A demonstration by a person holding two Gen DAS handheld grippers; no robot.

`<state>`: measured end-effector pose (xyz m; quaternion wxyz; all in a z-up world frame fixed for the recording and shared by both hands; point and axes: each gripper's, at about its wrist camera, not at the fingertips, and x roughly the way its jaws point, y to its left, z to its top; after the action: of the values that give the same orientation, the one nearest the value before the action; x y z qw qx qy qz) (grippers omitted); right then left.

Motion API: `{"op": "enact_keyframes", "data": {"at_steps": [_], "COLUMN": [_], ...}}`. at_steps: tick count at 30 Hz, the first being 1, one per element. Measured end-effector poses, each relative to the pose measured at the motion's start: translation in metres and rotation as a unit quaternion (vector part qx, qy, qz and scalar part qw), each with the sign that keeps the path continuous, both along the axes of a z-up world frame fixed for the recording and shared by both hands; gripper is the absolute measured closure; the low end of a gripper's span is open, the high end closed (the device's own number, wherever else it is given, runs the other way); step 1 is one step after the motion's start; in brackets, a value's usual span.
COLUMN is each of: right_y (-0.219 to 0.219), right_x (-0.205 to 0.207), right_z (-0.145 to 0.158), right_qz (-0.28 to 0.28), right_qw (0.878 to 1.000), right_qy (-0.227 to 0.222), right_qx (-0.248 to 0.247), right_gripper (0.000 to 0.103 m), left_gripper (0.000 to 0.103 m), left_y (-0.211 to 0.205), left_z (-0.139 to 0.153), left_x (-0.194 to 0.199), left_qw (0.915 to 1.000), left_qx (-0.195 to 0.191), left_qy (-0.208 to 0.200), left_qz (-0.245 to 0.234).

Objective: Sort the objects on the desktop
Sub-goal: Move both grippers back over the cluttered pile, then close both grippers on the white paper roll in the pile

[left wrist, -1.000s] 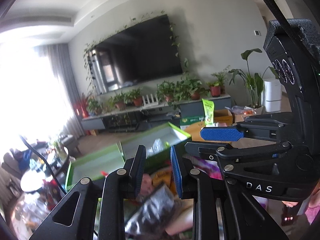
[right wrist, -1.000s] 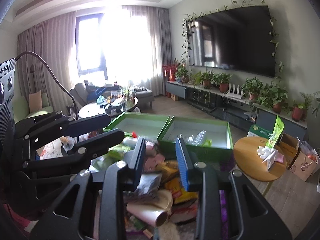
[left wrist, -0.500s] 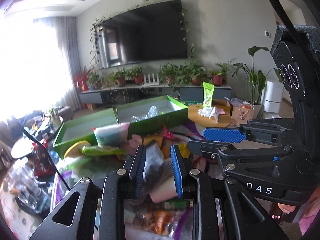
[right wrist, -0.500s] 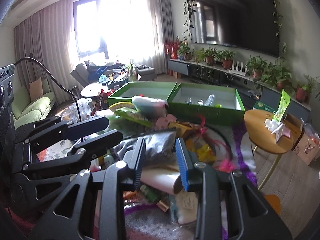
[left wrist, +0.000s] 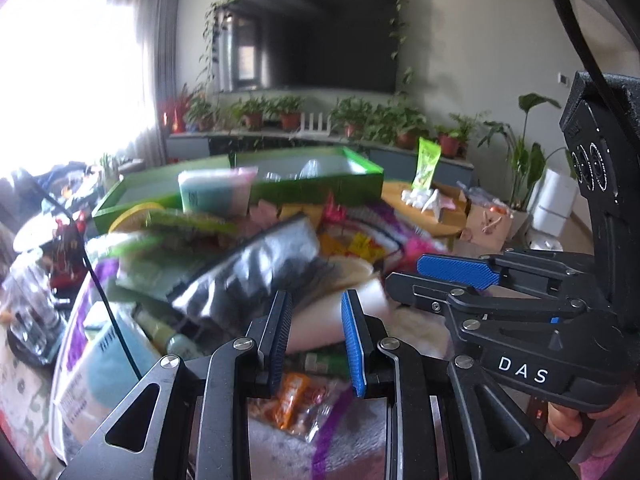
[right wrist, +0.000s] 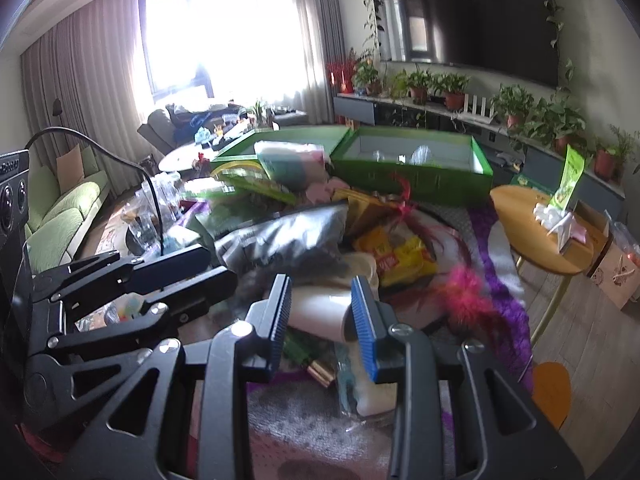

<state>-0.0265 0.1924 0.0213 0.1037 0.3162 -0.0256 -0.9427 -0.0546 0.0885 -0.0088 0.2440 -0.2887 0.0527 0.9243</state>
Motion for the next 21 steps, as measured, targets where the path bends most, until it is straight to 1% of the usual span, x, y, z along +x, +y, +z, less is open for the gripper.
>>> {"op": "enact_keyframes", "data": {"at_steps": [3, 6, 13, 16, 17, 21], "right_y": [0.003, 0.003, 0.003, 0.002, 0.002, 0.0], "right_x": [-0.009, -0.017, -0.029, -0.031, -0.033, -0.033], "right_z": [-0.015, -0.026, -0.041, -0.043, -0.044, -0.043], "right_qz": [0.002, 0.001, 0.007, 0.016, 0.019, 0.029], "right_qw": [1.0, 0.999, 0.998, 0.997, 0.997, 0.997], "right_qy": [-0.021, -0.036, -0.06, -0.065, -0.067, -0.065], "right_qx": [-0.01, -0.016, -0.023, -0.027, -0.031, -0.034], "right_gripper": [0.071, 0.071, 0.072, 0.074, 0.078, 0.083], "left_gripper": [0.077, 0.077, 0.077, 0.077, 0.077, 0.077], "left_y": [0.001, 0.004, 0.008, 0.006, 0.006, 0.004], "left_z": [-0.009, -0.019, -0.031, -0.031, -0.032, -0.036], "left_x": [-0.004, -0.011, -0.02, -0.022, -0.023, -0.026], "left_qw": [0.9999, 0.9997, 0.9992, 0.9991, 0.9991, 0.9988], "left_qx": [-0.007, -0.006, -0.006, -0.01, -0.011, -0.014], "left_qy": [-0.006, -0.021, -0.039, -0.039, -0.04, -0.044], "left_qz": [0.008, 0.011, 0.011, 0.012, 0.013, 0.018]}}
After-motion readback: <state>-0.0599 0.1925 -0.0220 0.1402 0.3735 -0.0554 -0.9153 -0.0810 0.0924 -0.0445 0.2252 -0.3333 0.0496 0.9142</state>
